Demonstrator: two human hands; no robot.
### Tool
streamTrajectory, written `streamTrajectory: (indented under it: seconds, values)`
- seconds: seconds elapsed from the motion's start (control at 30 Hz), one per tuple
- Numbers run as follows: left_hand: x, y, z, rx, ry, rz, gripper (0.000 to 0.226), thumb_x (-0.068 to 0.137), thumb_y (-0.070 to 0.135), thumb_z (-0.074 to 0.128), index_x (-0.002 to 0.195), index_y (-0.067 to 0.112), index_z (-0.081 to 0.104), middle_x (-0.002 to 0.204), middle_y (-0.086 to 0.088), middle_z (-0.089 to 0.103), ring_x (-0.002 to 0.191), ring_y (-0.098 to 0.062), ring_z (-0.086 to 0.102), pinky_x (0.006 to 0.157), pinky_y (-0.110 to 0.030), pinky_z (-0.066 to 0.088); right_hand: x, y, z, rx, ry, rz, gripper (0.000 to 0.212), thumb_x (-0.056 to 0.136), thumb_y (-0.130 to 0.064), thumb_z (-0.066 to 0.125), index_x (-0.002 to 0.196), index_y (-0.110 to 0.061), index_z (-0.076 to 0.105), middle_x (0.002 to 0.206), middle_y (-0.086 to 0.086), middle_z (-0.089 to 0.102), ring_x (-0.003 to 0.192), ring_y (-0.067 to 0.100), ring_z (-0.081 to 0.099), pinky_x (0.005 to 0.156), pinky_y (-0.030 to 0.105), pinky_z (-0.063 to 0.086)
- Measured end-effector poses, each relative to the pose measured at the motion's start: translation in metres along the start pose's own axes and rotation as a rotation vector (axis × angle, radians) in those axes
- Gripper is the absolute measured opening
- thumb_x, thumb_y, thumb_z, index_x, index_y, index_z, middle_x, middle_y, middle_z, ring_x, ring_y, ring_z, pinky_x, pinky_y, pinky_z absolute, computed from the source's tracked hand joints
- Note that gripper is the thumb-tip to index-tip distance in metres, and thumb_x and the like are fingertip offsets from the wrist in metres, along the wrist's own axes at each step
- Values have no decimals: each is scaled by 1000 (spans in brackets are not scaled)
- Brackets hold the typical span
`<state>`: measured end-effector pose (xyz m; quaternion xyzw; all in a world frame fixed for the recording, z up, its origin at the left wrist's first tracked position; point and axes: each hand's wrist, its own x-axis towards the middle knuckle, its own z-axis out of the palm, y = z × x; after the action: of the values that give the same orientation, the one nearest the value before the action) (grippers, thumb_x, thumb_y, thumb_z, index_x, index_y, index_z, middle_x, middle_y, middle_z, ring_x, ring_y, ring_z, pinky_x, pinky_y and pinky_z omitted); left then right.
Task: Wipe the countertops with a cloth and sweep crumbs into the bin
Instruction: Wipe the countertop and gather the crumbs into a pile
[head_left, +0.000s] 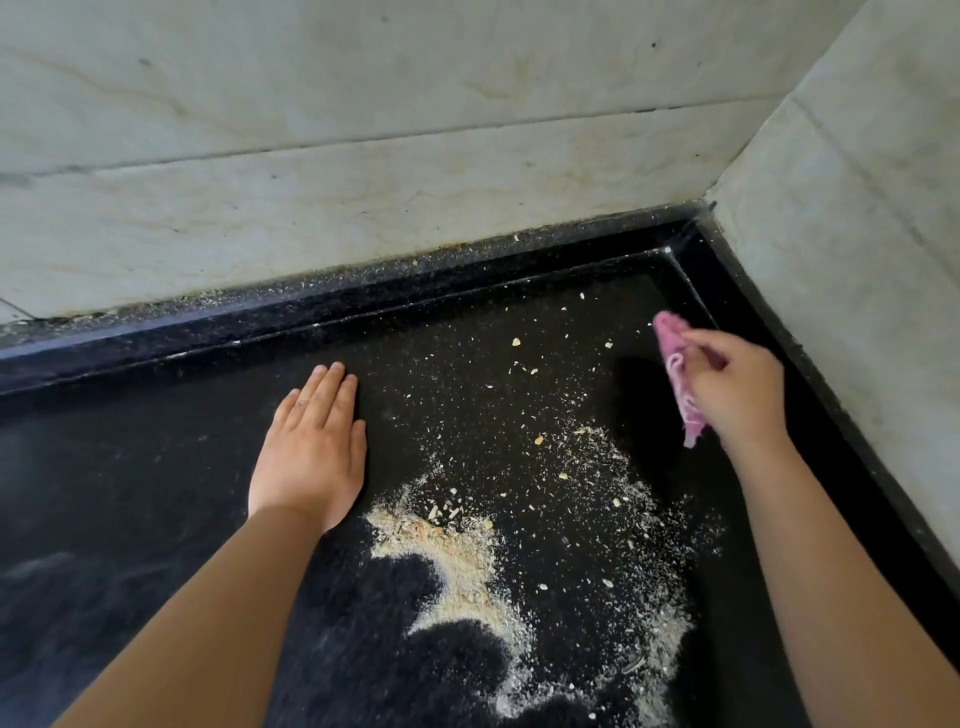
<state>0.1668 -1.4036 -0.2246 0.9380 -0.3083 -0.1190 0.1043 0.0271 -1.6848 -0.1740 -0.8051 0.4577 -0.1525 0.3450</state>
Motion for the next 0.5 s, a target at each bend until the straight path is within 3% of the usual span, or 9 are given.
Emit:
streamTrajectory:
  seconds: [0.07, 0.17, 0.27, 0.33, 0.43, 0.5]
  values:
    - [0, -1, 0, -6, 13, 5, 51, 98, 25, 23, 145, 8, 12, 154, -4, 5, 142, -15, -1, 110, -23, -7, 16, 3, 0, -87, 135, -16, 26, 87, -4, 47, 102, -10, 67, 77, 2, 60, 66, 20, 55, 78, 30, 47]
    - [-1, 1, 0, -11, 22, 9, 51, 98, 24, 26, 144, 7, 14, 154, -5, 7, 142, -16, 1, 109, -22, -7, 32, 6, 10, -246, 140, -3, 27, 87, -3, 42, 103, -1, 65, 91, 21, 66, 87, 36, 60, 81, 26, 42]
    - [0, 1, -1, 2, 17, 3, 51, 98, 25, 24, 145, 8, 12, 154, -4, 4, 142, -15, -1, 110, -22, -7, 30, 3, 25, -250, 132, -41, 25, 83, 0, 44, 98, 1, 64, 88, 24, 64, 92, 41, 55, 83, 43, 47]
    - [0, 2, -2, 15, 7, -6, 51, 98, 25, 22, 145, 9, 10, 154, -4, 2, 142, -15, -2, 110, -23, -7, 23, 0, 32, -259, 47, -89, 28, 84, -2, 45, 102, -7, 66, 87, 17, 65, 95, 36, 54, 81, 33, 47]
    - [0, 2, -2, 29, -3, -18, 51, 98, 26, 20, 145, 10, 8, 154, -3, 0, 141, -14, -4, 111, -23, -7, 14, -6, 29, -84, -150, -44, 25, 87, -5, 50, 100, -17, 67, 76, -5, 61, 67, 13, 54, 58, 14, 43]
    - [0, 3, -2, 36, -14, -20, 52, 98, 27, 19, 145, 10, 7, 154, -2, -1, 141, -13, -5, 111, -24, -7, 24, -4, 24, -25, -96, 8, 21, 86, -8, 53, 98, -15, 69, 79, -6, 61, 61, 3, 51, 64, 17, 44]
